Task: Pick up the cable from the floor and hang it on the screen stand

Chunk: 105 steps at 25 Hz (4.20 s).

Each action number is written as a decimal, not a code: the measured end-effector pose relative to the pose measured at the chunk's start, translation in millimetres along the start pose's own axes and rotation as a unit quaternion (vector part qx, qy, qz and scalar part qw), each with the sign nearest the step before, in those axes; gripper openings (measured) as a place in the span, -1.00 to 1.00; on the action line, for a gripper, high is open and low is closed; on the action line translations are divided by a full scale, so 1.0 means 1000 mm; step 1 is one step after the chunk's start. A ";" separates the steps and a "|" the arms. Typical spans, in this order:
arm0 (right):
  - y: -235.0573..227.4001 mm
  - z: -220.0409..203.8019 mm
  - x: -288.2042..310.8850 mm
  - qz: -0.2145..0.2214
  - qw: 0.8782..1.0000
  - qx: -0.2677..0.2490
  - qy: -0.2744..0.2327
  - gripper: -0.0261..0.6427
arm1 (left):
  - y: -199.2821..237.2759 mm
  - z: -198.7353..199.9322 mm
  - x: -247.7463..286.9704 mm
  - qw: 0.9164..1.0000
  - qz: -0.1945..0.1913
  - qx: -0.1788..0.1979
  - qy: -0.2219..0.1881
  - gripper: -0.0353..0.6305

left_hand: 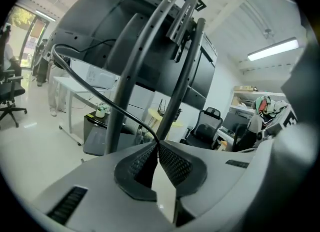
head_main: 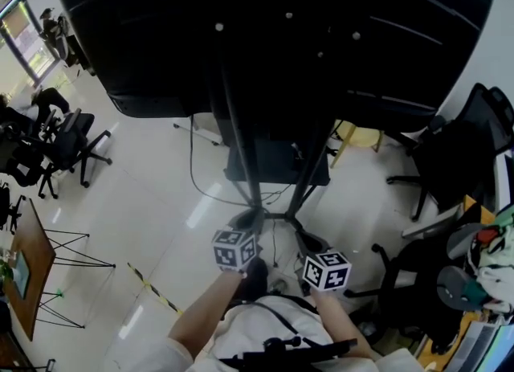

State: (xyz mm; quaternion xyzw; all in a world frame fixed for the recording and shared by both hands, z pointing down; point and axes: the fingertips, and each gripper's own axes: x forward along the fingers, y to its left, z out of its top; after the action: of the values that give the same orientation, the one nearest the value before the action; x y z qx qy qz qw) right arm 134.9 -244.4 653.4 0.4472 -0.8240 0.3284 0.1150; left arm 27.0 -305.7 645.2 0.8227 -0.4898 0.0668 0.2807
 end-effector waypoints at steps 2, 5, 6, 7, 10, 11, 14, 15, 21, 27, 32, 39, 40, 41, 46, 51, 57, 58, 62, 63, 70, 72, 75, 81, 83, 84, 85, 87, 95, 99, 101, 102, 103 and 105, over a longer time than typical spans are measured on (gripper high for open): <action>0.004 -0.003 -0.005 0.005 1.000 0.000 -0.001 -0.89 | -0.015 0.009 -0.013 1.000 -0.010 0.003 -0.010 -0.87; 0.008 -0.007 -0.012 0.010 1.000 -0.002 -0.004 -0.89 | -0.038 0.021 -0.030 0.999 -0.028 0.008 -0.020 -0.87; 0.009 -0.008 -0.015 0.012 1.000 -0.003 -0.005 -0.89 | -0.044 0.025 -0.035 0.999 -0.035 0.010 -0.023 -0.87; 0.010 -0.009 -0.017 0.013 1.000 -0.003 -0.006 -0.89 | -0.050 0.029 -0.040 0.999 -0.042 0.011 -0.026 -0.87; 0.015 -0.011 -0.022 0.018 1.000 -0.004 -0.009 -0.89 | -0.062 0.037 -0.052 0.998 -0.058 0.012 -0.037 -0.87; 0.016 -0.010 -0.022 0.020 1.000 -0.007 -0.011 -0.89 | -0.065 0.040 -0.056 0.997 -0.063 0.012 -0.041 -0.87; 0.021 -0.002 -0.024 0.025 0.999 -0.018 -0.024 -0.89 | -0.070 0.045 -0.066 0.996 -0.076 0.017 -0.048 -0.87; 0.020 0.002 -0.025 0.024 0.999 -0.020 -0.029 -0.89 | -0.072 0.047 -0.068 0.995 -0.080 0.018 -0.050 -0.87; 0.019 0.018 -0.029 0.008 0.999 -0.012 -0.047 -0.89 | -0.079 0.070 -0.075 0.992 -0.107 0.025 -0.070 -0.87; 0.028 0.025 -0.027 -0.001 0.998 -0.014 -0.059 -0.89 | -0.088 0.108 -0.086 0.987 -0.132 0.042 -0.083 -0.87; 0.031 0.035 -0.021 -0.007 0.997 -0.025 -0.072 -0.88 | -0.094 0.141 -0.096 0.983 -0.147 0.058 -0.092 -0.87; 0.037 0.033 -0.008 -0.013 0.997 -0.051 -0.064 -0.49 | -0.105 0.192 -0.110 0.977 -0.168 0.076 -0.105 -0.88; 0.037 0.031 -0.005 -0.015 0.997 -0.055 -0.059 -0.42 | -0.109 0.199 -0.113 0.976 -0.173 0.080 -0.108 -0.87; 0.036 0.029 -0.002 -0.018 0.997 -0.059 -0.055 -0.35 | -0.113 0.207 -0.116 0.974 -0.177 0.085 -0.112 -0.88; 0.021 0.006 0.011 -0.039 0.997 -0.063 -0.029 -0.14 | -0.139 0.248 -0.138 0.963 -0.199 0.120 -0.139 -0.88; 0.016 -0.021 0.017 -0.053 0.997 -0.053 -0.010 -0.14 | -0.162 0.281 -0.159 0.950 -0.220 0.153 -0.158 -0.88; 0.012 -0.028 0.028 -0.065 0.997 -0.051 -0.005 -0.14 | -0.190 0.317 -0.186 0.935 -0.252 0.175 -0.178 -0.88; 0.012 -0.026 0.030 -0.066 0.996 -0.052 -0.007 -0.14 | -0.193 0.324 -0.192 0.932 -0.257 0.178 -0.183 -0.88; 0.009 -0.017 0.040 -0.076 0.995 -0.068 -0.008 -0.14 | -0.204 0.350 -0.210 0.921 -0.272 0.190 -0.204 -0.88; 0.006 -0.015 0.042 -0.080 0.994 -0.070 -0.006 -0.14 | -0.206 0.355 -0.213 0.919 -0.275 0.193 -0.208 -0.88; -0.003 0.000 0.063 -0.093 0.993 -0.079 -0.003 -0.14 | -0.218 0.399 -0.237 0.903 -0.284 0.222 -0.234 -0.88; -0.002 0.004 0.071 -0.096 0.992 -0.083 -0.005 -0.20 | -0.220 0.409 -0.244 0.900 -0.287 0.225 -0.239 -0.88; -0.001 0.004 0.085 -0.106 0.990 -0.093 -0.005 -0.20 | -0.222 0.421 -0.250 0.897 -0.290 0.228 -0.244 -0.88; 0.004 -0.010 0.110 -0.121 0.985 -0.119 0.009 -0.25 | -0.220 0.441 -0.263 0.893 -0.290 0.236 -0.251 -0.88; 0.007 -0.016 0.117 -0.120 0.985 -0.124 0.016 -0.26 | -0.217 0.445 -0.266 0.893 -0.290 0.234 -0.253 -0.88; 0.008 -0.019 0.121 -0.120 0.985 -0.124 0.019 -0.31 | -0.215 0.447 -0.267 0.894 -0.288 0.233 -0.254 -0.88; 0.010 -0.022 0.124 -0.118 0.985 -0.127 0.022 -0.42 | -0.212 0.448 -0.269 0.894 -0.286 0.233 -0.256 -0.88; 0.016 -0.031 0.130 -0.112 0.984 -0.137 0.032 -0.44 | -0.207 0.451 -0.273 0.894 -0.282 0.231 -0.261 -0.88; 0.041 -0.041 0.154 -0.084 0.985 -0.147 0.014 -0.84 | -0.177 0.467 -0.291 0.896 -0.273 0.215 -0.277 -0.88; 0.046 -0.025 0.136 -0.093 0.983 -0.155 0.006 -0.84 | -0.149 0.473 -0.298 0.902 -0.246 0.214 -0.283 -0.88; 0.044 -0.011 0.117 -0.103 0.983 -0.153 -0.005 -0.83 | -0.124 0.471 -0.299 0.909 -0.221 0.214 -0.280 -0.88; 0.046 0.001 0.105 -0.107 0.983 -0.151 -0.017 -0.83 | -0.109 0.470 -0.301 0.913 -0.202 0.218 -0.278 -0.88; 0.050 0.019 0.093 -0.108 0.982 -0.151 -0.033 -0.83 | -0.092 0.468 -0.304 0.916 -0.183 0.224 -0.277 -0.88; 0.066 0.068 0.064 -0.107 0.978 -0.164 -0.071 -0.83 | -0.061 0.463 -0.310 0.922 -0.150 0.231 -0.272 -0.88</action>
State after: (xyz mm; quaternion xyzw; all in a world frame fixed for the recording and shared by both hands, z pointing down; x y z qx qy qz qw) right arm 51.3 -305.3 603.6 0.5300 -0.8202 0.1418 0.1622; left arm -156.2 -289.2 115.3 0.9150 -0.3891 -0.0914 -0.0548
